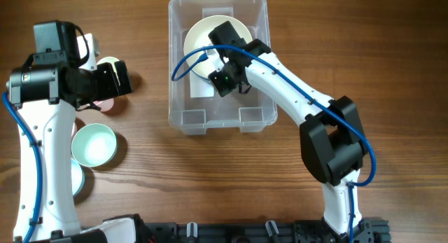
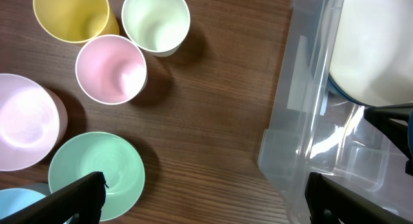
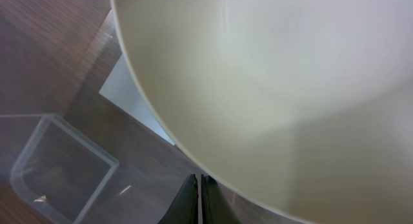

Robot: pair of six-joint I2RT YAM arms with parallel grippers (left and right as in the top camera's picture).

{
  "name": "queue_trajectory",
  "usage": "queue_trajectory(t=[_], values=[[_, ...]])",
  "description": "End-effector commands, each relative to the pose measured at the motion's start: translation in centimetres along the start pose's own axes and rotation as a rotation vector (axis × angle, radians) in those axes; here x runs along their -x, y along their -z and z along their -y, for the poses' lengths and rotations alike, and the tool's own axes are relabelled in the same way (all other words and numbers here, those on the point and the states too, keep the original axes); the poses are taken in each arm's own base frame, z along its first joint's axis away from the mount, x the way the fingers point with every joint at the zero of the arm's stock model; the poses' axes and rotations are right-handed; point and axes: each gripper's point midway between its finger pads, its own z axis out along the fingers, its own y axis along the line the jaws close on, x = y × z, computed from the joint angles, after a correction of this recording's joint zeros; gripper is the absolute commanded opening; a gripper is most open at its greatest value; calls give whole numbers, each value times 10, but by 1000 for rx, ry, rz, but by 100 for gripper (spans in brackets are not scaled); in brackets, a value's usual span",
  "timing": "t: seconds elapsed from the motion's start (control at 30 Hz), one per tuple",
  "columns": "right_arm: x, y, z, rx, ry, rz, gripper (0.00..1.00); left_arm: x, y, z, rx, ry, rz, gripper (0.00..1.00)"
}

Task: Pack container
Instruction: 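Carry the cream plate into the bin and lay it on the blue plate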

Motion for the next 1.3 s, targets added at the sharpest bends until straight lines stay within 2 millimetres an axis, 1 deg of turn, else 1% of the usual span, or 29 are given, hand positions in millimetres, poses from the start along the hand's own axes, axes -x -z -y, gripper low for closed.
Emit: queue_trajectory(t=[0.0, 0.03, 0.1, 0.13, 0.17, 0.2, 0.23, 0.27, 0.3, 0.33, 0.4, 0.5, 0.6, 0.7, 0.77, 0.83, 0.9, 1.0, 1.13, 1.2, 1.27], values=[[-7, -9, -9, 37, 13, -30, 4, 3, 1, 1, -14, -15, 3, 100], [-5, -4, -11, 38, 17, -25, 4, 3, 1, 1, -14, -15, 3, 100], [5, 18, -12, 31, 3, 11, 4, 2, 1, 1, -14, -15, 2, 100], [16, 40, -6, -8, -55, 59, 4, 2, 1, 1, -14, -15, 2, 100], [22, 56, -1, -32, -97, 95, 4, 2, 1, 1, -14, -15, 2, 100], [29, 80, 3, -42, -143, 146, 4, 2, 1, 1, -14, -14, 0, 100], [29, 96, 6, -43, -177, 169, 4, 1, 1, 1, -13, -14, -3, 100], [26, 110, 7, -37, -215, 175, 4, 1, 1, 1, -13, -14, -4, 100], [18, 118, 4, -24, -239, 158, 4, 1, 1, 1, -13, -14, -4, 100], [9, 122, 0, -8, -257, 126, 4, 1, 1, 1, -13, -14, -4, 100], [-10, 116, -11, 34, -273, 40, 4, 1, 1, 1, -13, -14, -4, 100], [-25, 103, -20, 59, -310, -16, 4, 1, 1, 1, -13, -14, -4, 100], [-42, 84, -39, 126, -328, -72, 4, 1, 1, 1, -13, -14, -3, 100], [-61, 64, -51, 163, -347, -126, 4, 2, 1, 1, -13, -14, -1, 100], [-70, 59, -62, 206, -342, -158, 4, 2, 1, 1, -14, -14, 0, 100], [-78, 58, -75, 248, -331, -187, 4, 2, 1, 1, -14, -14, 0, 100], [-83, 60, -90, 291, -316, -216, 4, 2, 1, 1, -14, -14, 0, 100], [-100, 69, -122, 376, -299, -303, 4, 2, 1, 1, -14, -14, 0, 100], [-114, 72, -135, 368, -299, -366, 4, 2, 1, 1, -14, -14, 0, 100], [-121, 74, -139, 365, -294, -390, 4, 2, 1, 1, -14, -14, 0, 100], [-122, 74, -140, 364, -291, -397, 4, 2, 1, 1, -14, -14, 0, 100]])
